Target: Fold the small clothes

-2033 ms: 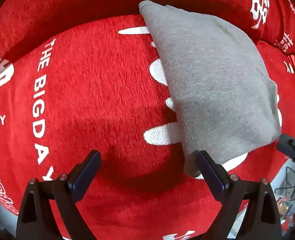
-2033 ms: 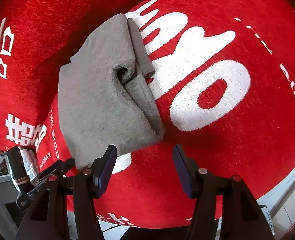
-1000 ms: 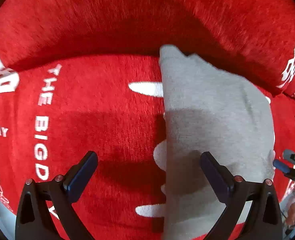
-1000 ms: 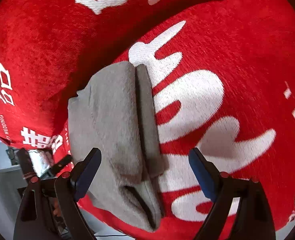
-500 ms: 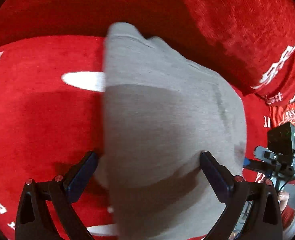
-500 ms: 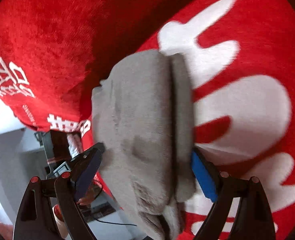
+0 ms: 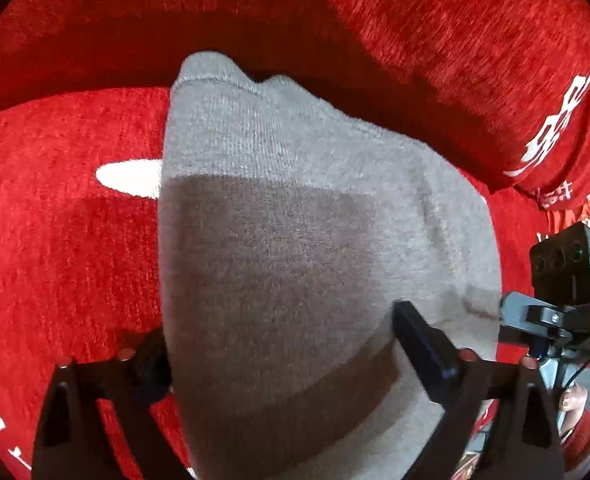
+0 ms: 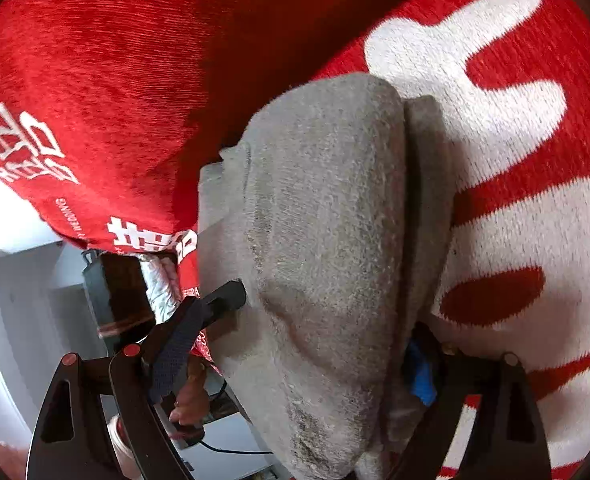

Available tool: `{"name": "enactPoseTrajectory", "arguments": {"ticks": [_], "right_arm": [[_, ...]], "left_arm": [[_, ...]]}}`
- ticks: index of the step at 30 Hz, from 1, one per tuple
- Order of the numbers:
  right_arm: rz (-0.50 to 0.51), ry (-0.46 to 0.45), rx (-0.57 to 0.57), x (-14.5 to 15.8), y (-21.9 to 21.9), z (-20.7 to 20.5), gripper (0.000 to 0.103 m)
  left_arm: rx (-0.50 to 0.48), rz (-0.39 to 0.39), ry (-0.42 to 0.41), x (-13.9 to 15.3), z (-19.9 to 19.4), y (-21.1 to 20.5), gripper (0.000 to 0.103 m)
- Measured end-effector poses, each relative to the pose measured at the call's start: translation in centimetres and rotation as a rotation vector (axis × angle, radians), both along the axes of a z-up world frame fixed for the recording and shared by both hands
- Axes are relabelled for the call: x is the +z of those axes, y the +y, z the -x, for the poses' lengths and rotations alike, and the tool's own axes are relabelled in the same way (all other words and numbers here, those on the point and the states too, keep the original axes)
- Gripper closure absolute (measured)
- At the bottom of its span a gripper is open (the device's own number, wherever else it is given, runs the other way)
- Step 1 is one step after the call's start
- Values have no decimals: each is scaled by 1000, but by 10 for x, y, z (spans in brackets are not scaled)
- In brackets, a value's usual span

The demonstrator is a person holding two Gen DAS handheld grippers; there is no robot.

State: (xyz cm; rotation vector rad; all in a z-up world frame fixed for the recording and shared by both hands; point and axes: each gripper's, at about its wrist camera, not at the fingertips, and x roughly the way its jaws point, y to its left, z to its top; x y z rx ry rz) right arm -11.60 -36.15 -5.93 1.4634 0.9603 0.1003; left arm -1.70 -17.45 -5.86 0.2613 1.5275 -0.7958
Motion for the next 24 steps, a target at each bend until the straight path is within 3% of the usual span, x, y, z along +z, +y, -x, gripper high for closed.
{"name": "enactPoseTrajectory", "arguments": {"ticks": [1, 2, 5, 9, 12, 17, 24], "right_arm": [[-7, 23, 12, -3, 4, -3, 41], [-10, 43, 26, -7, 6, -4, 60], [-32, 14, 12, -7, 10, -2, 64], [-59, -50, -26, 9, 17, 1, 65], [-76, -88, -54, 27, 28, 2, 65], [-115, -140, -73, 63, 54, 4, 65], [-156, -161, -27, 80, 113, -12, 65]], "left_arm": [[3, 6, -8, 2, 0, 1, 20], [5, 17, -14, 5, 0, 4, 28], [2, 54, -19, 14, 1, 11, 44], [-3, 101, 10, 23, -3, 18, 55], [12, 152, 48, 37, -7, 28, 55], [-3, 211, 39, 77, -10, 52, 55], [-11, 173, 5, 108, -18, 112, 55]]}}
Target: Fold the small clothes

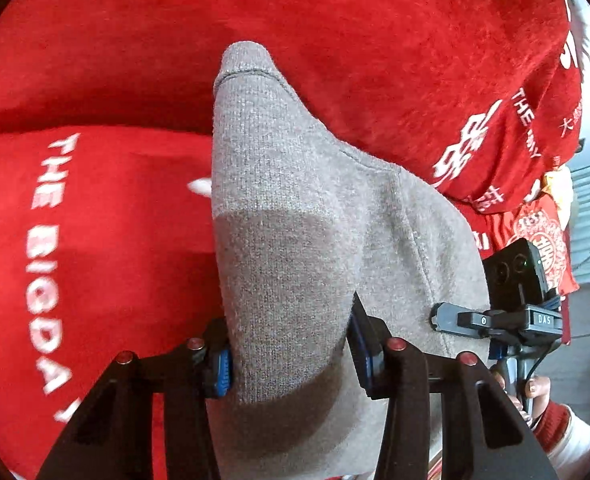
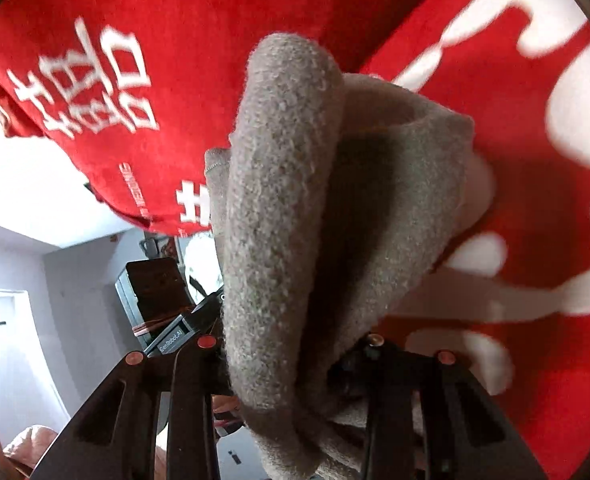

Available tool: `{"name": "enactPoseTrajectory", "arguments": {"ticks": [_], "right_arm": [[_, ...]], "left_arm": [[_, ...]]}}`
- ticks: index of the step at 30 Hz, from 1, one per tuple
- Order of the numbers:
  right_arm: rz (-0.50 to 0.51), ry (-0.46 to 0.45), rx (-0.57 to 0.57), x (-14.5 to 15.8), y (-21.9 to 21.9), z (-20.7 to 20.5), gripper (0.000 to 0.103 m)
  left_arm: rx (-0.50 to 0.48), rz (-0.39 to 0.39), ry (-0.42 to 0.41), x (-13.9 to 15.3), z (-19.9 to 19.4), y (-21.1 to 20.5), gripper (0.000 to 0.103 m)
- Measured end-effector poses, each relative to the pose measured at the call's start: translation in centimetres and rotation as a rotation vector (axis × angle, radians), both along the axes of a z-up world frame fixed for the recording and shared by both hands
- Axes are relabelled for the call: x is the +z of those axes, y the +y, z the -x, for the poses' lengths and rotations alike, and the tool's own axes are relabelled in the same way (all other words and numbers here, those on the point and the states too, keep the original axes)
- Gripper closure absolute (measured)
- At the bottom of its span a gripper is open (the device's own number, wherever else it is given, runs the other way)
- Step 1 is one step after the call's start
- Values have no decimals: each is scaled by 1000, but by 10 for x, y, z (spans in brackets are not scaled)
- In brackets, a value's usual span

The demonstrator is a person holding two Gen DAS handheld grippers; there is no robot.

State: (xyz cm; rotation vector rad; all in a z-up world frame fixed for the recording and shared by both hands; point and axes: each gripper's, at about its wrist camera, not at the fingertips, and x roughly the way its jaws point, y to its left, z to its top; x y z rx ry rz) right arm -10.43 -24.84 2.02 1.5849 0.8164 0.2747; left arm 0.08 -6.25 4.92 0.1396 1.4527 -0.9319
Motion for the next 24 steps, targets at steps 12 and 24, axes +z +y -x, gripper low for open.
{"name": "enactPoseTrajectory", "arguments": {"ticks": [12, 24], "right_arm": [[138, 194, 98, -31, 69, -53, 28], [536, 333, 98, 11, 62, -33, 89]], "left_arm": [[161, -139, 17, -46, -23, 120, 55], [166, -235, -172, -50, -32, 127, 55]]}}
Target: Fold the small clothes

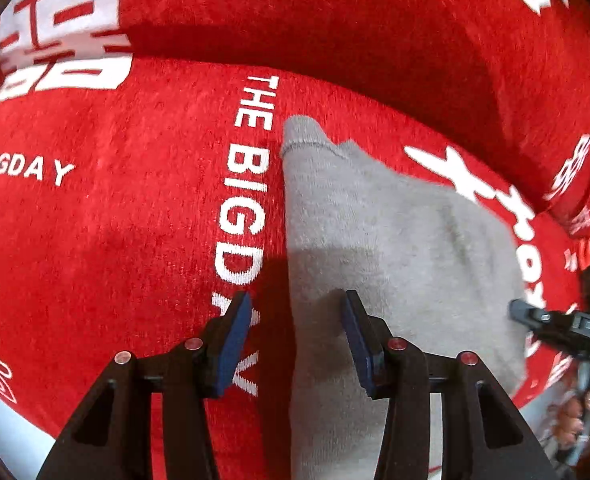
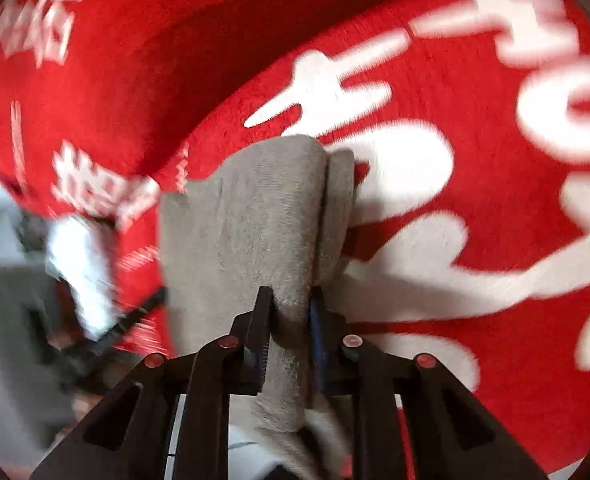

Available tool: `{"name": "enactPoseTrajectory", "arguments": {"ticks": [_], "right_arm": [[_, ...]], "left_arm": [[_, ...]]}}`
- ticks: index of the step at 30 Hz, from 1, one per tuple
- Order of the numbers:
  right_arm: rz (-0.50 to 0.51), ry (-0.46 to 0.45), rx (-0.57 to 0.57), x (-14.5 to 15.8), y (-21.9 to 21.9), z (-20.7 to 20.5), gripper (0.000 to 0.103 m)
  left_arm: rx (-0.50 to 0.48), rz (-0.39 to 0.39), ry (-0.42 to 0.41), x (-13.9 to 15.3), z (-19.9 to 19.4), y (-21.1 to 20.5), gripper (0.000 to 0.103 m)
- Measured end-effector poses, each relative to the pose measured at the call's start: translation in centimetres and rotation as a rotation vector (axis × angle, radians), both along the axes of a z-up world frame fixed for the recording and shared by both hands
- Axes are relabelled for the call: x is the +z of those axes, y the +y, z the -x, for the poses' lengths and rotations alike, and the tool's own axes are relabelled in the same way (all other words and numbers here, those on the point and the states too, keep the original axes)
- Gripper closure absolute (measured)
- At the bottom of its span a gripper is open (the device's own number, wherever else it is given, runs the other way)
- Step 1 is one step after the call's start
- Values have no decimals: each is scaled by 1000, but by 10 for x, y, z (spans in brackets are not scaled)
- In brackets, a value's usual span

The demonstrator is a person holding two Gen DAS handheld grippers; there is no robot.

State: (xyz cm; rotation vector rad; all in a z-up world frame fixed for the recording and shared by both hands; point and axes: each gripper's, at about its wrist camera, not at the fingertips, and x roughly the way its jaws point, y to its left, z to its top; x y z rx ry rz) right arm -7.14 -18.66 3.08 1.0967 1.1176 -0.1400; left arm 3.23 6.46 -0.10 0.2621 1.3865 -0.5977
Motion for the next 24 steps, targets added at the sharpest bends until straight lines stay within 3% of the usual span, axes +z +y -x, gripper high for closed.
{"name": "enactPoseTrajectory", "arguments": {"ticks": [2, 3, 6, 11, 13, 14, 15, 17, 20, 24], "right_arm": [[192, 93, 74, 1, 7, -1, 94], [206, 116, 86, -5, 7, 0, 94], [106, 130, 32, -24, -8, 20, 94], [-75, 56, -84, -21, -23, 39, 89], [-157, 17, -113, -21, -25, 49, 71], [-174, 8, -119, -19, -20, 49, 51], [-189, 0, -119, -20, -17, 48, 45], [-191, 6, -95, -19, -5, 44, 46], [-90, 97, -15, -19, 20, 25, 65], [14, 154, 39, -24, 30, 19, 65]], "left_arm": [[-35, -34, -48, -5, 10, -11, 54], [-51, -51, -71, -6, 13, -13, 53], [-83, -101, -120, -8, 17, -21, 53], [-101, -134, -143, -5, 19, -25, 53], [-90, -132, -135, -4, 18, -23, 53], [-84, -132, -131, -4, 17, -21, 53], [-81, -132, -131, -4, 17, -21, 53], [-79, -135, -135, -3, 18, -21, 53], [-81, -142, -139, -2, 18, -22, 53], [-77, -142, -133, -2, 18, -23, 53]]}}
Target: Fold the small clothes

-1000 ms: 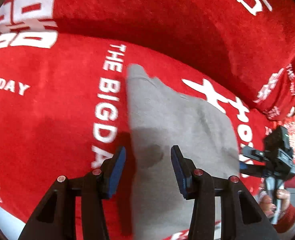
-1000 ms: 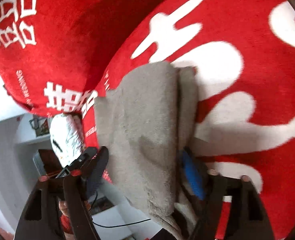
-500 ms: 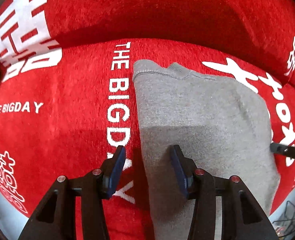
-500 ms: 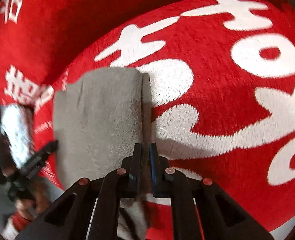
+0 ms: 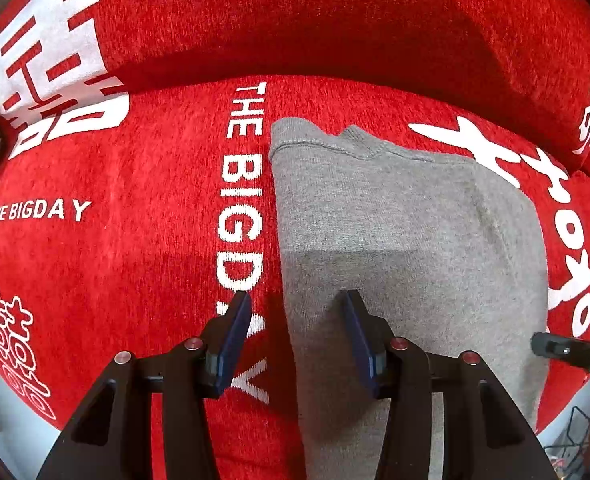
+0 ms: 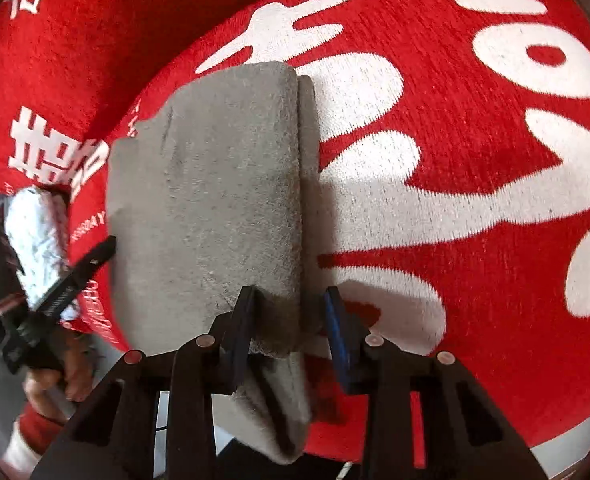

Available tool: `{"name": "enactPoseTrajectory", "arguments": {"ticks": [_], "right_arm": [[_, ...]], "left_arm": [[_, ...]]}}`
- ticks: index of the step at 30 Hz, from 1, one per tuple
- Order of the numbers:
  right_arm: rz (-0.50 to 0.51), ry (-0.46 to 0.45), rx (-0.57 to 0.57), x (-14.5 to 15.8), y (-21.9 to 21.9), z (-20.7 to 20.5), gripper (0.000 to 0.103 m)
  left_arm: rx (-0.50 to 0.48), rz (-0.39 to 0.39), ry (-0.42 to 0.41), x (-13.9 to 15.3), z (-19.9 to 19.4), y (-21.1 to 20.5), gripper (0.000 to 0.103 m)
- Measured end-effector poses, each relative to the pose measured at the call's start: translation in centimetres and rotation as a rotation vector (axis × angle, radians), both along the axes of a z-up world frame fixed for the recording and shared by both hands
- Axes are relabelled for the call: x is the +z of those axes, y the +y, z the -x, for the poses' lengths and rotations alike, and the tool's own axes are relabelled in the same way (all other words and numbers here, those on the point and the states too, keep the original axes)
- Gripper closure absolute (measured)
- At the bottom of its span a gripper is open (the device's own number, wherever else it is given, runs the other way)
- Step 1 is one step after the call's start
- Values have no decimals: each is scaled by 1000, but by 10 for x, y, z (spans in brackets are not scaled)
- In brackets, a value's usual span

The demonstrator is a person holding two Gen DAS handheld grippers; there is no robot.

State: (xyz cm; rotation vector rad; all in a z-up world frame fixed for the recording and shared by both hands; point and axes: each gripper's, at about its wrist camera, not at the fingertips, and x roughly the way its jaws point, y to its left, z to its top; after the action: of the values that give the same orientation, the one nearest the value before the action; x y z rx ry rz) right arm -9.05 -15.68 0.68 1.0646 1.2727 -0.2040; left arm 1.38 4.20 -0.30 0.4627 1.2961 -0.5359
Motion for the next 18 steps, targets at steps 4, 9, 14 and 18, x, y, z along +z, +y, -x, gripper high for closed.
{"name": "enactPoseTrajectory", "arguments": {"ticks": [4, 9, 14, 18], "right_arm": [[60, 30, 15, 2, 3, -2, 50], [21, 36, -16, 0, -2, 7, 49], [32, 47, -20, 4, -5, 11, 47], [31, 51, -26, 8, -5, 14, 47]], "left_arm": [[5, 1, 2, 0, 1, 0, 53], [12, 6, 15, 4, 2, 2, 53], [10, 6, 24, 7, 5, 5, 53], [12, 2, 24, 10, 6, 7, 53]]}}
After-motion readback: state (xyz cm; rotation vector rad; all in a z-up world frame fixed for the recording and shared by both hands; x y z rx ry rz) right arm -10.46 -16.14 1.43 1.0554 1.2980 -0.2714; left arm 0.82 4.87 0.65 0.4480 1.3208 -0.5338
